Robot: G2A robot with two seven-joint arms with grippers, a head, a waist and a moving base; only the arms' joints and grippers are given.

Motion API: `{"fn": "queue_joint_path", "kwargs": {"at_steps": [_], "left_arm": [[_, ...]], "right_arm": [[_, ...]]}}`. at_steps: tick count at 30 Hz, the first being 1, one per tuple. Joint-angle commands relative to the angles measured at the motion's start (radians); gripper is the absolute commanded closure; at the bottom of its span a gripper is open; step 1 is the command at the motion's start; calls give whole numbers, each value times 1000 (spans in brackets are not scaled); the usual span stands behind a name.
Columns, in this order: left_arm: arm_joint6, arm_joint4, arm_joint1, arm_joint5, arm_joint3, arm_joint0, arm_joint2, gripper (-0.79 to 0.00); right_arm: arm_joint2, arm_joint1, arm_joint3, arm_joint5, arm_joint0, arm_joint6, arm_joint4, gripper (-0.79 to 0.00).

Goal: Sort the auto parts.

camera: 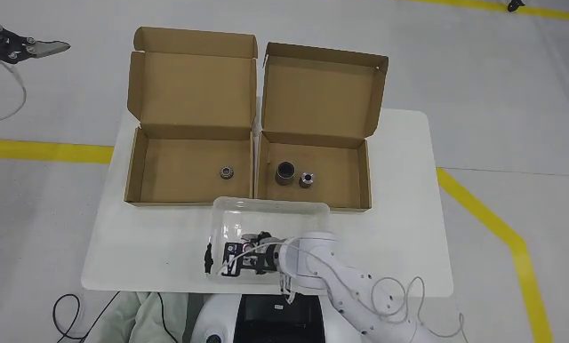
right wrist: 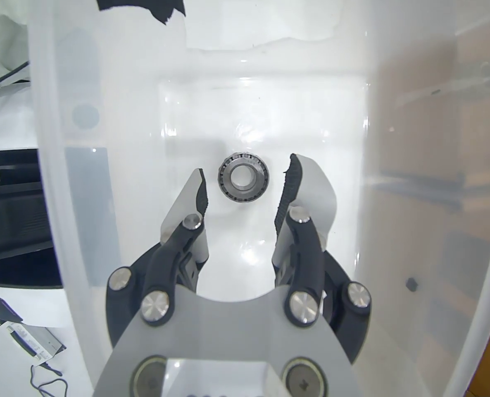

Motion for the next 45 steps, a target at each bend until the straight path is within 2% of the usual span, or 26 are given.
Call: {"fn": "queue_joint_path", "kwargs": {"at_steps": [1,7,14,19,21,22,24,33,45], "left_arm": [[0,0,0,0,0,0,0,-785],[0,0,0,0,0,0,0,-785],[0,0,0,0,0,0,0,-785],[0,0,0,0,0,0,0,-785],[0,0,0,0,0,0,0,-785],[0,0,0,0,0,0,0,-785],[0,0,0,0,0,0,0,-785],[0,0,0,0,0,0,0,-785],[0,0,0,0,0,0,0,-785]], "right_arm": [[-6,-2,14,23,5,-4,-5,-348],[-36,-14,55,66,30,-3,-5,-360],[-61,-21,80,71,47,-13,6,-391],[-69,-22,90,82,49,1,5,-379],[-71,-23,91,93,50,10,5,-332],[-73,-23,91,98,50,14,4,-259],[-74,-23,88,109,50,13,0,0],[-64,-20,56,133,52,-17,-18,0],[13,-3,-54,92,43,-177,66,0]]}}
